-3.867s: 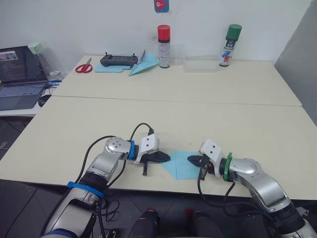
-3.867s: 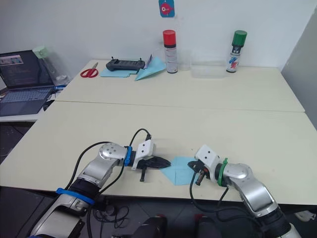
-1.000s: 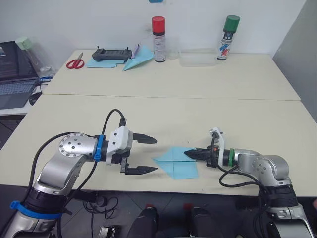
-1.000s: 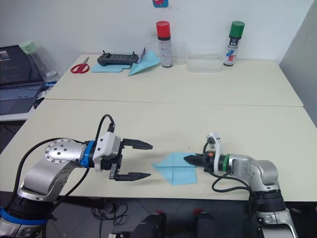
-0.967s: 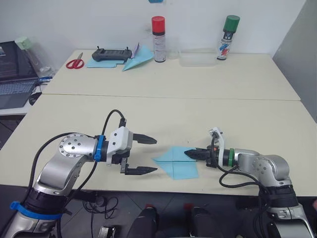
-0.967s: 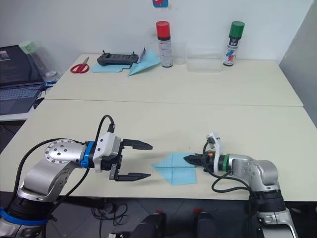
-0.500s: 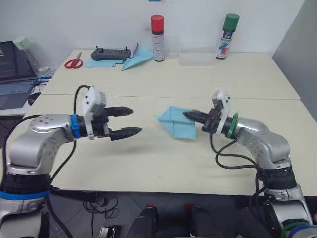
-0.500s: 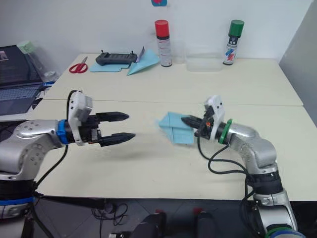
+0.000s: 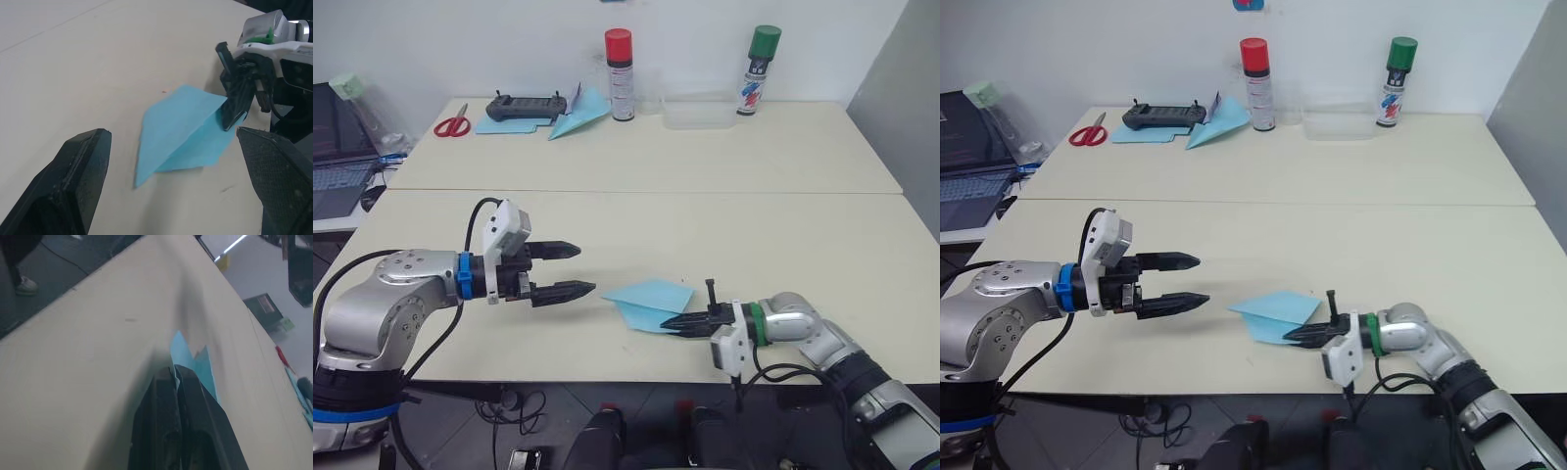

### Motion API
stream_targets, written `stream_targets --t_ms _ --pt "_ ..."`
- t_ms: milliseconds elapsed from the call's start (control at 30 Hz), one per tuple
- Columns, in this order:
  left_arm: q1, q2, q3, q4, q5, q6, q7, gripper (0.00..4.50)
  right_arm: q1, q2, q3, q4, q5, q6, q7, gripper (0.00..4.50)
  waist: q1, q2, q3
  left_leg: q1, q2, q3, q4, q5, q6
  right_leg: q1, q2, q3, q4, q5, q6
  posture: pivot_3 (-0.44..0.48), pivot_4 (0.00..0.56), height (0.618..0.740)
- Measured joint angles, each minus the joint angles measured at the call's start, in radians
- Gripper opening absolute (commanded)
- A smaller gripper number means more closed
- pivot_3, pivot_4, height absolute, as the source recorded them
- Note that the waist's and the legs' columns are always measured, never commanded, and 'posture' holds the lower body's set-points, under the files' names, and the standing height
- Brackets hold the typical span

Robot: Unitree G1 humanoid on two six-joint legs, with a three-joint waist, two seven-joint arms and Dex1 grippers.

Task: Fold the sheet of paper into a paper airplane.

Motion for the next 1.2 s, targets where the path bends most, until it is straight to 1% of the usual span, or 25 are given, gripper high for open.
stream_targets --t_ms 67,167,200,300,333,433,500,567,600,733,767,833,867,933,967,1000,1033,1067,1133,1200 --pt "-0.004 -0.007 -0.006 -0.005 0.000 0.000 0.005 4.50 0.005 -0.014 0.002 0.015 0.015 -0.029 0.013 0.86 0.000 0.000 0.000 0.001 0.002 0.000 0.000 -0.001 0.002 0.000 0.001 0.000 0.001 0.000 0.000 0.000 0.150 0.740" --pt "-0.002 -0.010 -0.036 -0.012 0.000 -0.002 -0.001 4.50 0.015 -0.023 0.002 0.014 0.045 -0.041 0.027 1.95 0.000 0.000 0.000 0.001 0.008 0.000 0.000 -0.001 0.002 0.000 0.004 0.000 0.001 0.001 -0.002 0.000 0.150 0.740" --pt "0.000 -0.014 -0.047 -0.013 0.001 -0.005 -0.006 4.50 0.022 -0.033 0.002 0.010 0.057 -0.045 0.031 2.24 0.000 0.000 0.000 0.001 0.009 0.001 0.000 -0.001 0.001 0.000 0.006 0.000 0.001 0.002 -0.004 0.000 0.150 0.740" --pt "0.000 -0.038 -0.095 -0.006 0.037 -0.036 -0.012 4.50 0.069 -0.109 0.000 -0.013 0.088 -0.049 0.054 3.38 0.007 0.000 0.000 0.001 0.011 0.005 0.000 0.000 -0.001 0.000 0.009 0.000 0.000 0.003 -0.007 0.000 0.150 0.740" --pt "0.001 -0.045 -0.111 0.001 0.047 -0.047 -0.013 4.50 0.077 -0.126 0.000 -0.014 0.091 -0.049 0.061 3.56 0.007 0.000 0.000 0.001 0.012 0.006 0.000 0.000 0.000 0.000 0.009 0.000 0.000 0.003 -0.007 0.000 0.150 0.740" --pt "-0.020 -0.091 -0.147 0.037 0.084 -0.084 -0.006 4.50 0.111 -0.161 -0.005 -0.049 0.131 -0.039 0.068 4.47 0.006 0.000 0.000 0.001 0.012 0.007 0.000 0.000 0.000 0.000 0.009 0.000 0.001 0.004 -0.007 0.000 0.150 0.740" --pt "-0.045 -0.153 -0.167 0.083 0.125 -0.135 0.019 4.50 0.158 -0.203 -0.022 -0.127 0.169 0.032 0.069 4.49 0.012 0.000 0.000 0.000 0.013 0.007 0.001 0.000 0.000 0.000 0.009 0.001 0.001 0.004 -0.007 0.000 0.150 0.740" --pt "-0.043 -0.206 -0.195 0.130 0.169 -0.188 0.045 4.12 0.188 -0.207 -0.066 -0.212 0.217 0.196 0.044 4.50 0.014 0.000 0.000 0.000 0.014 0.007 0.002 0.000 0.000 -0.001 0.010 0.003 0.001 0.005 -0.009 0.000 0.150 0.740" --pt "-0.034 -0.230 -0.208 0.148 0.189 -0.213 0.055 3.96 0.192 -0.190 -0.089 -0.254 0.237 0.301 0.017 4.50 0.011 0.000 0.000 0.000 0.015 0.007 0.002 0.000 0.000 -0.002 0.010 0.005 0.001 0.005 -0.009 0.000 0.150 0.740" --pt "0.011 -0.279 -0.237 0.161 0.217 -0.255 0.072 2.80 0.190 -0.107 -0.164 -0.383 0.295 0.633 -0.091 4.50 0.006 0.000 0.000 0.001 0.015 0.006 0.002 0.000 0.000 -0.002 0.011 0.006 0.002 0.005 -0.009 0.000 0.150 0.740" --pt "0.025 -0.287 -0.238 0.161 0.220 -0.262 0.075 2.46 0.193 -0.099 -0.180 -0.415 0.313 0.718 -0.110 4.50 0.008 0.000 0.000 0.000 0.015 0.006 0.002 0.000 0.000 -0.002 0.011 0.007 0.001 0.005 -0.009 0.000 0.150 0.740" --pt "0.053 -0.309 -0.241 0.161 0.228 -0.272 0.086 1.94 0.211 -0.088 -0.226 -0.487 0.366 0.909 -0.146 4.50 0.014 0.000 0.000 0.000 0.014 0.007 0.003 0.000 0.000 -0.002 0.011 0.008 0.001 0.006 -0.009 0.000 0.150 0.740" --pt "0.058 -0.312 -0.242 0.161 0.229 -0.272 0.090 1.70 0.214 -0.085 -0.233 -0.499 0.376 0.944 -0.152 4.50 0.016 0.000 0.000 -0.001 0.014 0.007 0.004 0.000 0.000 -0.002 0.011 0.008 0.001 0.006 -0.008 0.000 0.150 0.740" --pt "0.065 -0.315 -0.243 0.161 0.236 -0.283 0.097 1.07 0.227 -0.072 -0.255 -0.541 0.392 1.044 -0.164 4.50 0.025 0.000 0.000 -0.001 0.014 0.007 0.004 0.000 0.001 -0.002 0.011 0.008 0.000 0.006 -0.007 0.000 0.150 0.740" --pt "0.070 -0.321 -0.241 0.157 0.238 -0.288 0.101 0.70 0.234 -0.055 -0.274 -0.570 0.407 1.113 -0.188 4.50 0.027 0.000 0.000 -0.001 0.014 0.007 0.004 0.000 0.001 -0.002 0.011 0.008 0.000 0.006 -0.007 0.000 0.150 0.740" --pt "0.082 -0.325 -0.242 0.150 0.239 -0.289 0.104 0.48 0.243 -0.040 -0.293 -0.593 0.435 1.179 -0.213 4.50 0.028 0.000 0.000 -0.001 0.014 0.007 0.004 0.000 0.001 -0.002 0.011 0.009 0.000 0.006 -0.007 0.000 0.150 0.740" --pt "0.099 -0.326 -0.242 0.145 0.240 -0.290 0.105 0.14 0.254 -0.023 -0.318 -0.616 0.472 1.257 -0.240 4.50 0.028 0.000 0.000 -0.001 0.014 0.007 0.004 0.000 0.001 -0.002 0.011 0.009 0.000 0.006 -0.006 0.000 0.150 0.740" --pt "0.116 -0.326 -0.244 0.142 0.241 -0.289 0.105 0.03 0.261 -0.013 -0.337 -0.630 0.503 1.320 -0.263 4.50 0.028 0.000 0.000 -0.001 0.014 0.007 0.004 0.000 0.001 -0.002 0.011 0.010 0.000 0.007 -0.007 0.000 0.150 0.740" --pt "0.173 -0.305 -0.278 0.135 0.278 -0.300 0.102 0.03 0.265 -0.010 -0.376 -0.666 0.586 1.519 -0.305 4.50 0.027 0.000 0.000 0.000 0.014 0.009 0.004 -0.001 0.001 -0.003 0.011 0.011 0.000 0.007 -0.007 0.000 0.150 0.740" --pt "0.209 -0.304 -0.301 0.134 0.302 -0.316 0.101 0.03 0.264 -0.011 -0.399 -0.684 0.623 1.653 -0.332 4.50 0.028 0.000 0.000 -0.001 0.014 0.009 0.004 -0.001 0.001 -0.003 0.011 0.011 0.000 0.007 -0.007 0.000 0.150 0.740"
